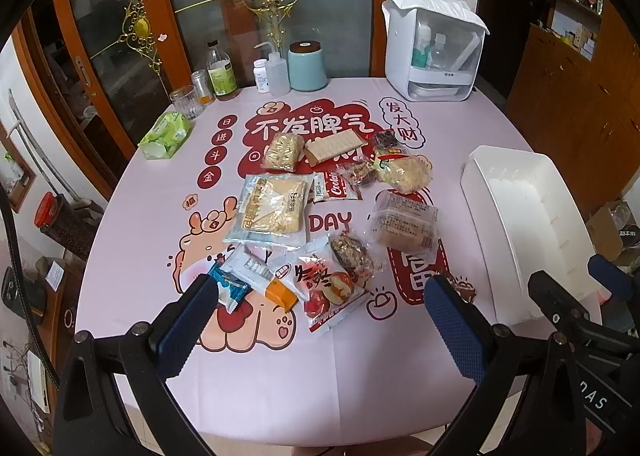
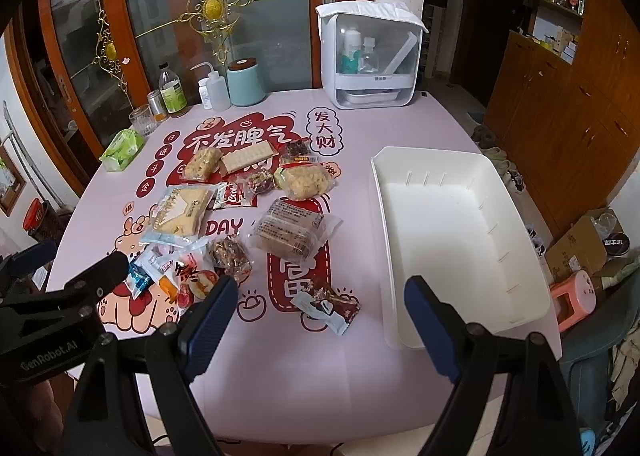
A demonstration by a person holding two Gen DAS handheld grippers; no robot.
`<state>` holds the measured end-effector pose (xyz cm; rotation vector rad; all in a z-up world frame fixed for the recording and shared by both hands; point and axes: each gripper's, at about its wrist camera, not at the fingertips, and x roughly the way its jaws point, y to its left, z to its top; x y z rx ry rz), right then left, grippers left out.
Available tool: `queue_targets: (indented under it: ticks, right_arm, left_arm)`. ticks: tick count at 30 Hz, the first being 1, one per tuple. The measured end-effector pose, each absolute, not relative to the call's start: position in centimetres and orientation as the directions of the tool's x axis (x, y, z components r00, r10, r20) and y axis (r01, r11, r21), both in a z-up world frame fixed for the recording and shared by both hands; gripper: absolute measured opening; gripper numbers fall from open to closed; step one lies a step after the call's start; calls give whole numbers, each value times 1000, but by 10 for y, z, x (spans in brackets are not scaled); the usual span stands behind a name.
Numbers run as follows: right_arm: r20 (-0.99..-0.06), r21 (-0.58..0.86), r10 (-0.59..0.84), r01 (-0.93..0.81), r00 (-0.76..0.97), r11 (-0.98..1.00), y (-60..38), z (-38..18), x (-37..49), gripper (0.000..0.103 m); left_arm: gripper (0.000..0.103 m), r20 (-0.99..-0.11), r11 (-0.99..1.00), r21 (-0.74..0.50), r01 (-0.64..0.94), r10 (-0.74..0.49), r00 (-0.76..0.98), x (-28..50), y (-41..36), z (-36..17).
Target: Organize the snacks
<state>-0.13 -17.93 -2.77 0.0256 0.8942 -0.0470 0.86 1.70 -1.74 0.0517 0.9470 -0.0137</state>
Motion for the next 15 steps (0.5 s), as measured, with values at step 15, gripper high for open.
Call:
queue_targets:
  ticks: [15]
  right_arm:
    - [-776,3,-34,57,630,998,-179,-25,-3,86]
  left_arm:
    - [102,-816,998,38,41,7,578,8,12,-20]
